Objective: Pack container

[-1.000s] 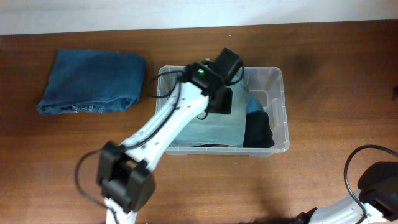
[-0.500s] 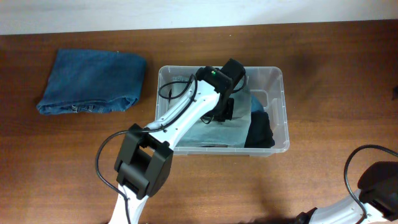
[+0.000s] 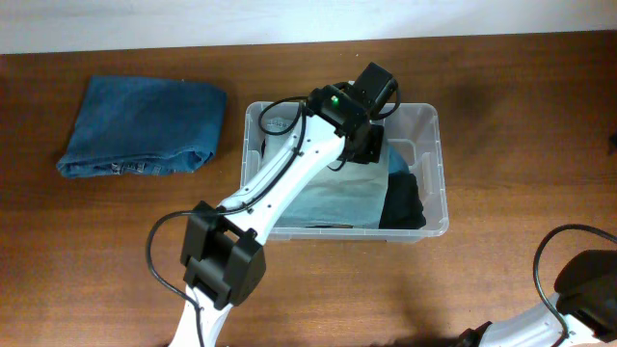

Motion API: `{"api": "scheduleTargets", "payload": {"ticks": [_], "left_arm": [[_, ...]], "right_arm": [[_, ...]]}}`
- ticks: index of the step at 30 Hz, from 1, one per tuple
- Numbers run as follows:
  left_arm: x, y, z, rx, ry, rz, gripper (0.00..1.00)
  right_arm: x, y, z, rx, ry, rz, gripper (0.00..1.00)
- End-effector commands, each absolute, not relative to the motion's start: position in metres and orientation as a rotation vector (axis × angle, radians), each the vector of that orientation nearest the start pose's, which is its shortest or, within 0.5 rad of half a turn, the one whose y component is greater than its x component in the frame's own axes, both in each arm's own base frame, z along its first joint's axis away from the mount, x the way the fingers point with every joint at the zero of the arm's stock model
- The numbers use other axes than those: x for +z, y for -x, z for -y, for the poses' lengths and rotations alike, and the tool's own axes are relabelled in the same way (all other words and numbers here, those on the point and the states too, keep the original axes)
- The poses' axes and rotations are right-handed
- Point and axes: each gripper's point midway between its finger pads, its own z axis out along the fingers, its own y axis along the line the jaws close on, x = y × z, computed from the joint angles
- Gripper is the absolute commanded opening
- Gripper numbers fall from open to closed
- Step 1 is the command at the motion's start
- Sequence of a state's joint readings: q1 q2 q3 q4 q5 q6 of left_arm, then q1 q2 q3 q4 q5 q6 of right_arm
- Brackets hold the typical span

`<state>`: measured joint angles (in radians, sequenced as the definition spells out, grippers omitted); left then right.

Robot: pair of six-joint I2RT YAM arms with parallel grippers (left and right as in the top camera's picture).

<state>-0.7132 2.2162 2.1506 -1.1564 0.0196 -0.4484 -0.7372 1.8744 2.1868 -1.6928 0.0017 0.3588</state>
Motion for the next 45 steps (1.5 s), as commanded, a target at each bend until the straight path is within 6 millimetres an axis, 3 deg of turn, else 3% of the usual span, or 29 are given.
{"api": "scheduleTargets", "payload": {"ticks": [1,6,10,15,20,23,26,28,33,45], "left_arm": [[0.092,-0.391,0.342,-0.249,-0.412,-2.872,0.21],[0.054,-0.393,0.349,-0.240,-0.427,-2.914,0.21],[0.043,-0.398,0.348,-0.205,-0.469,-2.899,0.22],[0.070,-0.406,0.346,-0.209,-0.468,-2.866,0.23],[0.122,-0.410,0.330,-0.117,-0.465,-2.819,0.24],[0.148,-0.397,0.315,-0.060,-0.468,-2.848,0.25],[0.155,-0.375,0.297,0.004,-0.461,-2.934,0.27],[0.153,-0.358,0.291,0.015,-0.476,-3.011,0.27],[0.141,-0.318,0.320,-0.312,-0.691,-3.150,0.27],[0.081,-0.281,0.314,-0.165,-0.773,-3.313,0.27]], "right_arm": [[0.263,-0.262,0.240,-0.063,-1.532,-2.508,0.98],[0.263,-0.262,0.240,-0.063,-1.532,-2.508,0.98],[0.263,-0.262,0.240,-0.063,-1.532,-2.508,0.98],[0.263,-0.262,0.240,-0.064,-1.532,-2.508,0.98],[0.263,-0.262,0.240,-0.063,-1.532,-2.508,0.98],[0.263,-0.262,0.240,-0.063,-1.532,-2.509,0.98],[0.263,-0.262,0.240,-0.063,-1.532,-2.508,0.98],[0.263,-0.262,0.240,-0.064,-1.532,-2.508,0.98],[0.263,-0.262,0.240,-0.063,-1.532,-2.508,0.98],[0.263,-0.262,0.240,-0.063,-1.532,-2.508,0.98]]}}
